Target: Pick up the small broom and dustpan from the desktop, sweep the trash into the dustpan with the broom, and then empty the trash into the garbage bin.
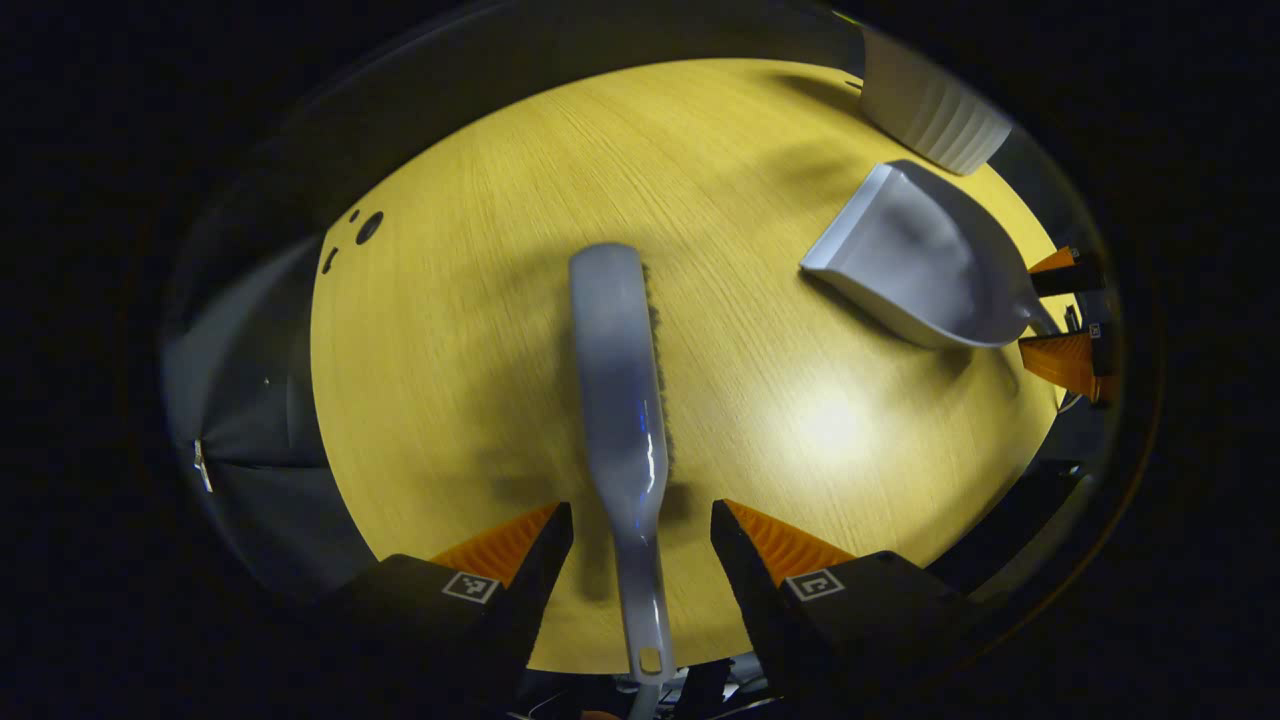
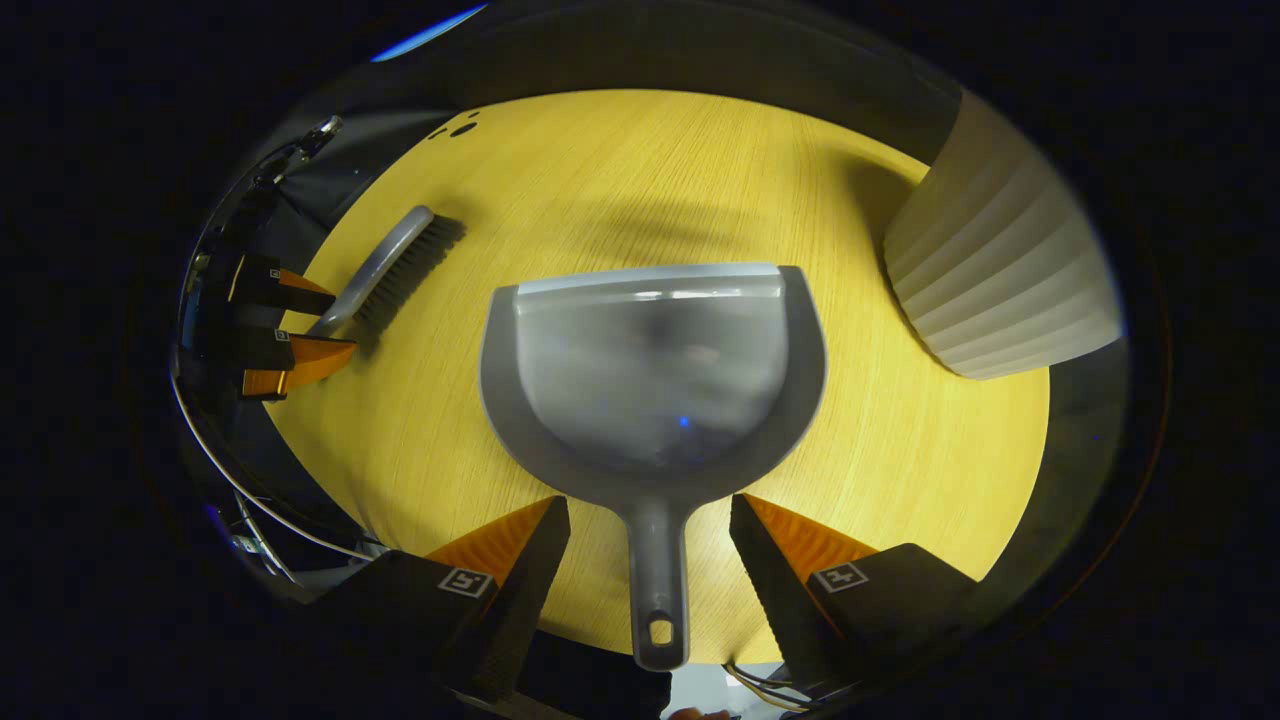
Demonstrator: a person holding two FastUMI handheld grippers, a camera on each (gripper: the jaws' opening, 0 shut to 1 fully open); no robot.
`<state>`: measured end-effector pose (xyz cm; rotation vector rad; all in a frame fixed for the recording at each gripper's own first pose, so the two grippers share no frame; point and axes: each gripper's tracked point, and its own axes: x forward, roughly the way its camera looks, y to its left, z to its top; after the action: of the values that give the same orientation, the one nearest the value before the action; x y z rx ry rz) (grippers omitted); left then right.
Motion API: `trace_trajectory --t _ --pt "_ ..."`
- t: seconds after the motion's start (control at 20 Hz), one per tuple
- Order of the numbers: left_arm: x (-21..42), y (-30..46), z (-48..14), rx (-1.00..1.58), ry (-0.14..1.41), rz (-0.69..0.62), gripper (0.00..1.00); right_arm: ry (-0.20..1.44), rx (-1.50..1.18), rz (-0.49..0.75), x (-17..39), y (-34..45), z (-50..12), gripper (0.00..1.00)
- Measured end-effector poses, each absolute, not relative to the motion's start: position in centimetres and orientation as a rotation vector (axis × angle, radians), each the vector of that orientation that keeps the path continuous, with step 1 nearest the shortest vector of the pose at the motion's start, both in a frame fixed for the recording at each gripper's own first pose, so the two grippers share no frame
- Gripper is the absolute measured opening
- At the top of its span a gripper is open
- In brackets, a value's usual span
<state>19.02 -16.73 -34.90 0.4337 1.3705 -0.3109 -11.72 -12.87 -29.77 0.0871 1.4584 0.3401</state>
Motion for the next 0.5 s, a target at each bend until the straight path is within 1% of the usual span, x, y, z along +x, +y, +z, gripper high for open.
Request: trace_trajectory --t 0.3,0.5 --pt "20.6 -17.7 -29.4 0.408 1.208 -0.324 0.88 1.353 0.180 0.341 -9.9 -13.2 -24.9 0.99" --pt "20.3 -19.1 -25.8 0.369 1.111 -0.344 0.88 1.233 0.239 0.312 -7.6 -13.7 -20.4 0.99"
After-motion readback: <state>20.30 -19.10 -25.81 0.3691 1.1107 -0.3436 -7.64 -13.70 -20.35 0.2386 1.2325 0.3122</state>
